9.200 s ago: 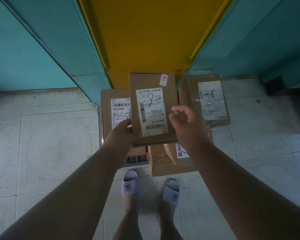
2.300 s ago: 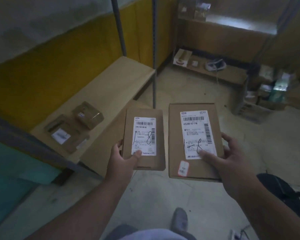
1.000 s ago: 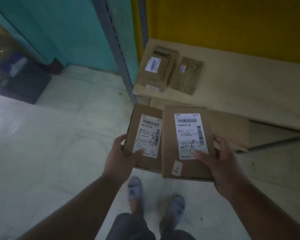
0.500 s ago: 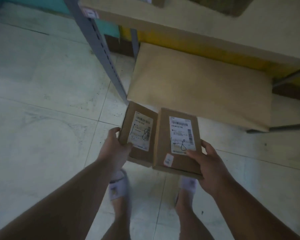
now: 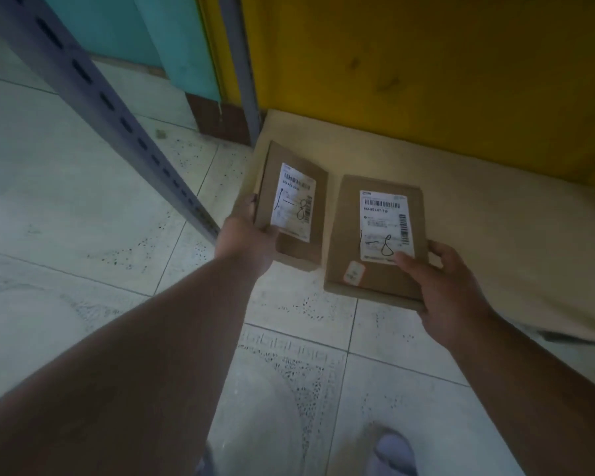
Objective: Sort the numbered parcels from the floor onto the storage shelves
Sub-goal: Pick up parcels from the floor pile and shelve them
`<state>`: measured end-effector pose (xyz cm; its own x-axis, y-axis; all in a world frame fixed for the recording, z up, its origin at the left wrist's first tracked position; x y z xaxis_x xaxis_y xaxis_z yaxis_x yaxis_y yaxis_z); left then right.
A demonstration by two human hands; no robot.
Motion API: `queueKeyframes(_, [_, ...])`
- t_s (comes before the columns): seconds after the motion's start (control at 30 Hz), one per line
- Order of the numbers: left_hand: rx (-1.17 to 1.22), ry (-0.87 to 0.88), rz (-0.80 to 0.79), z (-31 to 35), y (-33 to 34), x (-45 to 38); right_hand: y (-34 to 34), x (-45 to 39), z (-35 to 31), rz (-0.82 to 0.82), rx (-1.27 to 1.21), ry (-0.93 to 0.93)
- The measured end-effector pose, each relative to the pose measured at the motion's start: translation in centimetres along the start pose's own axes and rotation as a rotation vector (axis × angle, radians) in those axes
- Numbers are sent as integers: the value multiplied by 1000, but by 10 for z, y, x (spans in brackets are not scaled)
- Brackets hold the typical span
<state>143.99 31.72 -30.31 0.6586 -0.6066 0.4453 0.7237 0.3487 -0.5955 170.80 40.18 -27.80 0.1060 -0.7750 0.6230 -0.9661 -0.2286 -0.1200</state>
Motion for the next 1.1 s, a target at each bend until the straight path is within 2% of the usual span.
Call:
queueKeyframes(0.13, [-119,9,65,-9,16,-35,-4,-39,7,75,50,-62])
queueKeyframes(0.3, [-528,69,122,-3,34,-54,-6,-74,17,58,109,-103])
queueKeyframes(0.4, [-669,131,181,0,34,-59,3,-88,10,37,201,-162])
queueKeyframes(0.5, [-632,128,141,-7,39,-55,12,-97,2,53,330,-239])
queueKeyframes(0.6, [-531,224,50,-15,49,-37,21,-108,4,88,477,-280])
queueKeyframes(0.8, [-474,298,-64,-28,62,5,37,-119,8,107,806,-259])
queueKeyframes(0.93, [-481,258,-90,-40,55,34,41,-84,1,145,1001,-278])
queueKeyframes(1.1, [-441,155,-116,-51,28,87,50,-2,-1,0,1160,-497])
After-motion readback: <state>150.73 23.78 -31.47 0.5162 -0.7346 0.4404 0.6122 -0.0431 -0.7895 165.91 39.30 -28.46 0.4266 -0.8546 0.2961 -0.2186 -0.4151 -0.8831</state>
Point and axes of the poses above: each hand's wrist, its own x-axis away from the middle knuckle, its own y-axis out of the palm, z = x × y, the point moved 4 cm from there along -x, towards the middle knuckle, and after that the axes turned 1 degree about -z, right-handed, at the moved point
